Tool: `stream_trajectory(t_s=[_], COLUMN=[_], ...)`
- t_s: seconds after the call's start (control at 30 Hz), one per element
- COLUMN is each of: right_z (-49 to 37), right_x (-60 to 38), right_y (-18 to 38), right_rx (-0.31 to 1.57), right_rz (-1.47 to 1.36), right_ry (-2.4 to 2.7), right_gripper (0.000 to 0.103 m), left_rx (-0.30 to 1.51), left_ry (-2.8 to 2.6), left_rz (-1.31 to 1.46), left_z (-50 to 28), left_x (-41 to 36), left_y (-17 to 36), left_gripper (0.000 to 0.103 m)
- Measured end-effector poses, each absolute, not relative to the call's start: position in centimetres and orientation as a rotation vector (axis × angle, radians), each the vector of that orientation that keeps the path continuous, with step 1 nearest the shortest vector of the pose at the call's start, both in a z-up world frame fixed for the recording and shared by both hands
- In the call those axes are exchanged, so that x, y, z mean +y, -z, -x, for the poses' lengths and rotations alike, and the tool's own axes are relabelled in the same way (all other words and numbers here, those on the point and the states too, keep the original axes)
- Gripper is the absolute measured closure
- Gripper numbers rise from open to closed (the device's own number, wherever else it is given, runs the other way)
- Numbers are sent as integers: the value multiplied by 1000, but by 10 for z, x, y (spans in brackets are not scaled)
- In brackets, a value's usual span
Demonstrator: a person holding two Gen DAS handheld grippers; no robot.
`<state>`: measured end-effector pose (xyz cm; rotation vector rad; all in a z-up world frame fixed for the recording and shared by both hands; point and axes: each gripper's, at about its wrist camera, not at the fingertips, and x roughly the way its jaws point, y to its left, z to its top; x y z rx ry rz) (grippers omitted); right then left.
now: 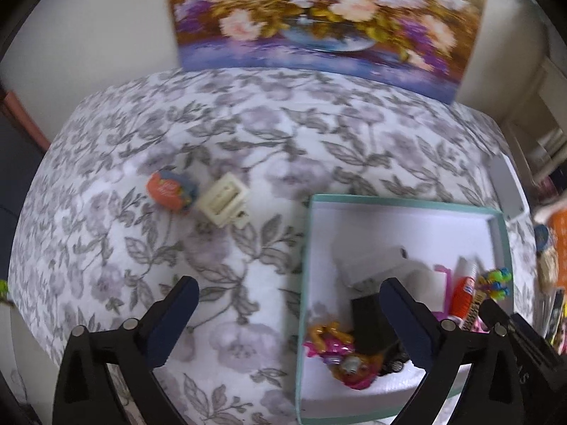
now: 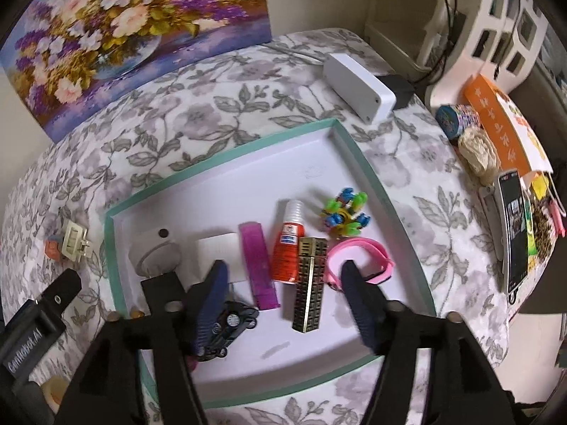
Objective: Organize rigid objects
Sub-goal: 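Move both tools back toward the orange eraser box and cream clip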
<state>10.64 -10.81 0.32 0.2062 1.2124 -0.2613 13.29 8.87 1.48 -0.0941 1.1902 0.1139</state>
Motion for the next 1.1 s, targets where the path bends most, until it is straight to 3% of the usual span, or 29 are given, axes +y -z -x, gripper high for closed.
stream_trajectory(t_s=[1.1], right_z=[-134], right_x=[35], right_y=[-16], right_rx=[1130], right_rz=[-84], right_ry=[38], right_gripper=[30], left_rx=[1137], left_ry=[-289], left_rz=[340], left_z=[-140], left_x=[233], left_y=[-25], left_gripper=[0])
